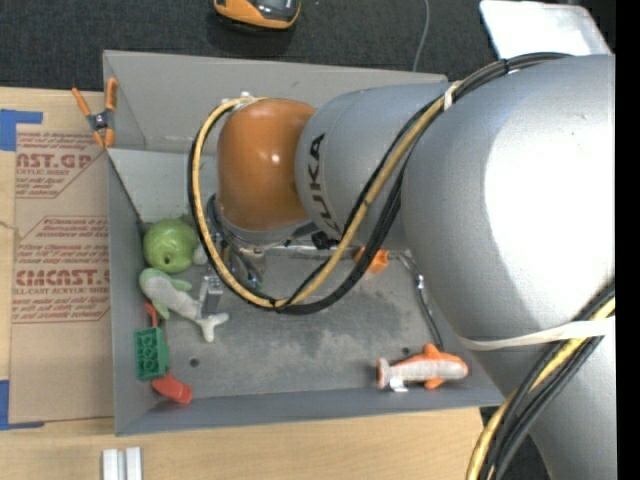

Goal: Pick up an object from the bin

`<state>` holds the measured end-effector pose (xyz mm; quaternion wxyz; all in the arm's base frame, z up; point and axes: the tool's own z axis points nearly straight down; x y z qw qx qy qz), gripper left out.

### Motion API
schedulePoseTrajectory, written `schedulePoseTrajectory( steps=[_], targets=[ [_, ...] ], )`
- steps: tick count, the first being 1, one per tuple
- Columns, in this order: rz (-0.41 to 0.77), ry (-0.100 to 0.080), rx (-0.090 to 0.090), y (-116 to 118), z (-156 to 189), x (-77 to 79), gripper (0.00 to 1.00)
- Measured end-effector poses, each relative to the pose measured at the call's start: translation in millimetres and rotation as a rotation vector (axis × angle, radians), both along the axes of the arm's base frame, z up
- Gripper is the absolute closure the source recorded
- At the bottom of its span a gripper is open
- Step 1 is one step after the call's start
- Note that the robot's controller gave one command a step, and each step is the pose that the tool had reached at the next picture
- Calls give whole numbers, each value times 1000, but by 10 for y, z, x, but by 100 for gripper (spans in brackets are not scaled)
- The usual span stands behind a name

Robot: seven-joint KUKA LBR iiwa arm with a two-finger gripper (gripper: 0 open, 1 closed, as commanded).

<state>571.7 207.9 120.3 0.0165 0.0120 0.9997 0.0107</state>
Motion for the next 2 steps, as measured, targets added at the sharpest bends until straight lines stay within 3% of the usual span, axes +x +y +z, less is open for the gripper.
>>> schedulePoseTrajectory(
  steps=[1,2],
  targets=[
    [236,-4,-8,113,-8,-61,0],
    [-179,3,7,-58,-111,-1,0]
  ],
)
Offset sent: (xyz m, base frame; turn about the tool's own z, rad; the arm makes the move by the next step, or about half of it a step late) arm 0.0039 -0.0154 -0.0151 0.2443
